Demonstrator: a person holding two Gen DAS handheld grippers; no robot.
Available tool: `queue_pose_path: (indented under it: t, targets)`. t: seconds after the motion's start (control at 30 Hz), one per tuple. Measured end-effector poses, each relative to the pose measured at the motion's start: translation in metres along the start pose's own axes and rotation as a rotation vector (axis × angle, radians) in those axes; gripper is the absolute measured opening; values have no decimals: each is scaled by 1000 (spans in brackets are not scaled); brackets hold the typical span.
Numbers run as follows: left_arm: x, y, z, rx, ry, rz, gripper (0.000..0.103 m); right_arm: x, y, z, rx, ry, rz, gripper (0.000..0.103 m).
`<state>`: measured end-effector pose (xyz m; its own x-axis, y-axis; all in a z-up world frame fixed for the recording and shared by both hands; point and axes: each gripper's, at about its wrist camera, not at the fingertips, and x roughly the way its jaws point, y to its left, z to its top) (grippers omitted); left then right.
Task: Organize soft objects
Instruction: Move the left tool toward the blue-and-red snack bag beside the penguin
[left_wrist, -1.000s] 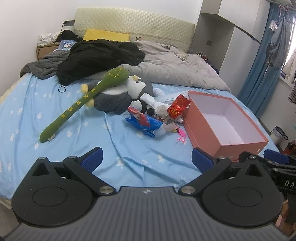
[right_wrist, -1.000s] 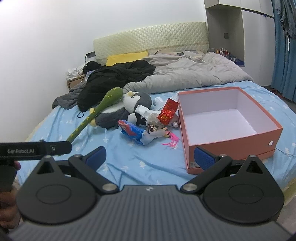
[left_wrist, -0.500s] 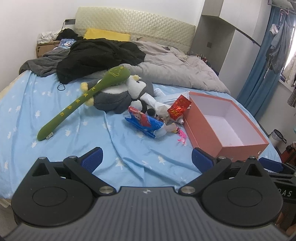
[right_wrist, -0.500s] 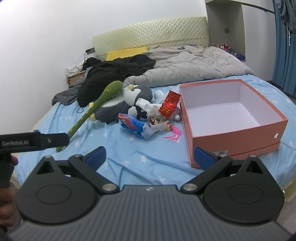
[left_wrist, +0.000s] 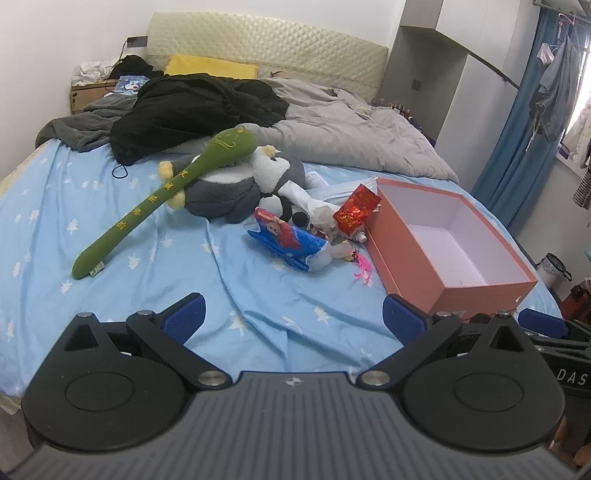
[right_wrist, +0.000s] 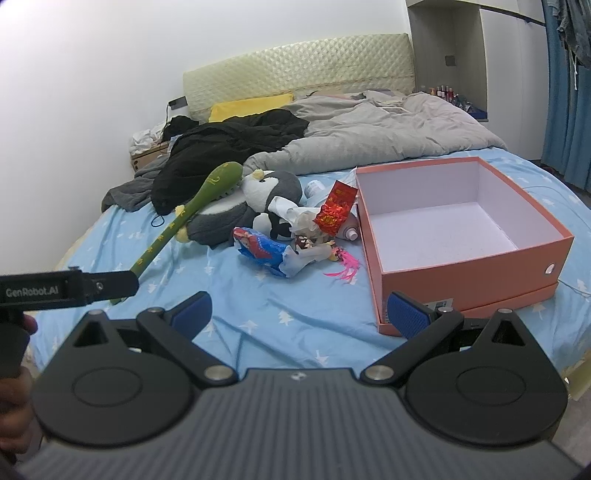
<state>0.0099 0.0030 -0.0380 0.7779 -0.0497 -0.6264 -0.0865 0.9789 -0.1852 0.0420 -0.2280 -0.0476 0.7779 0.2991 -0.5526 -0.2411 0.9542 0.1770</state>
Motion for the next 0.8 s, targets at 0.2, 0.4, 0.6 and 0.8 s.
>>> queue_pose_path:
  t: [0.2, 0.4, 0.6, 0.8]
  targets:
    - [3, 0, -2, 2, 6, -1, 103, 6, -2, -4, 1, 8, -35, 103]
    - [9, 4, -2, -5, 16, -1, 103, 11, -2, -7, 6, 25, -30, 103]
    - [12, 8, -3, -14, 20, -25, 103, 16, -3, -10, 23, 38, -45, 103]
    - [20, 11, -3, -16, 28, -33, 103, 18, -7, -11, 42, 46, -57, 103]
